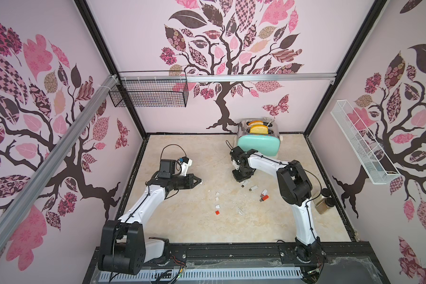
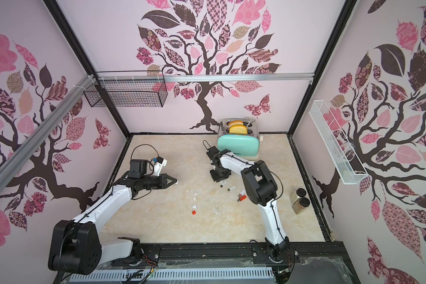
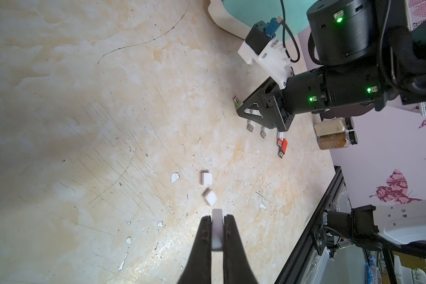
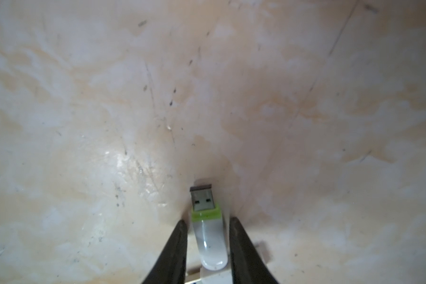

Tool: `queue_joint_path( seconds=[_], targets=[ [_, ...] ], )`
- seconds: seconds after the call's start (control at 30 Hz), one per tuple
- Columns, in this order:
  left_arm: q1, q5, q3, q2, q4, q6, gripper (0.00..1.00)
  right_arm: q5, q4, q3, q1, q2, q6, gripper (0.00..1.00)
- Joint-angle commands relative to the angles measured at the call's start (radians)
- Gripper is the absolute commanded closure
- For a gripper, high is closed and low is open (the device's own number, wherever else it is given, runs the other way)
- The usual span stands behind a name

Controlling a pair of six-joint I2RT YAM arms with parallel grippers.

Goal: Close the usb drive cover
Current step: Pick up the USB drive from the center of the board.

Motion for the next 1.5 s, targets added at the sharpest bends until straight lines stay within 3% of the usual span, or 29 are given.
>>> queue_joint_path(
  seconds=[0.0,0.3,0.87,1.13,1.47],
  targets=[
    [0.005,-0.005,0.005,-0.011,-0.003,0.011,1.00,-0.004,-0.028,0.018,-0.005,0.067,-0.008,0.73],
    [0.006,0.003,-0.002,-0.008,0.012,0.010,1.00,-0.017,-0.014,-0.021,-0.005,0.027,-0.006,0.77],
    [0.007,-0.002,0.004,-0.008,-0.002,0.013,1.00,-0.011,-0.038,-0.041,0.000,0.001,0.004,0.73],
    [0.008,0.004,0.012,0.015,-0.003,0.005,1.00,-0.013,-0.020,-0.050,0.002,-0.028,-0.001,0.85],
    [0.007,0.059,0.016,0.041,0.016,-0.030,1.00,-0.127,0.132,-0.142,0.033,-0.186,-0.055,0.87]
  ],
)
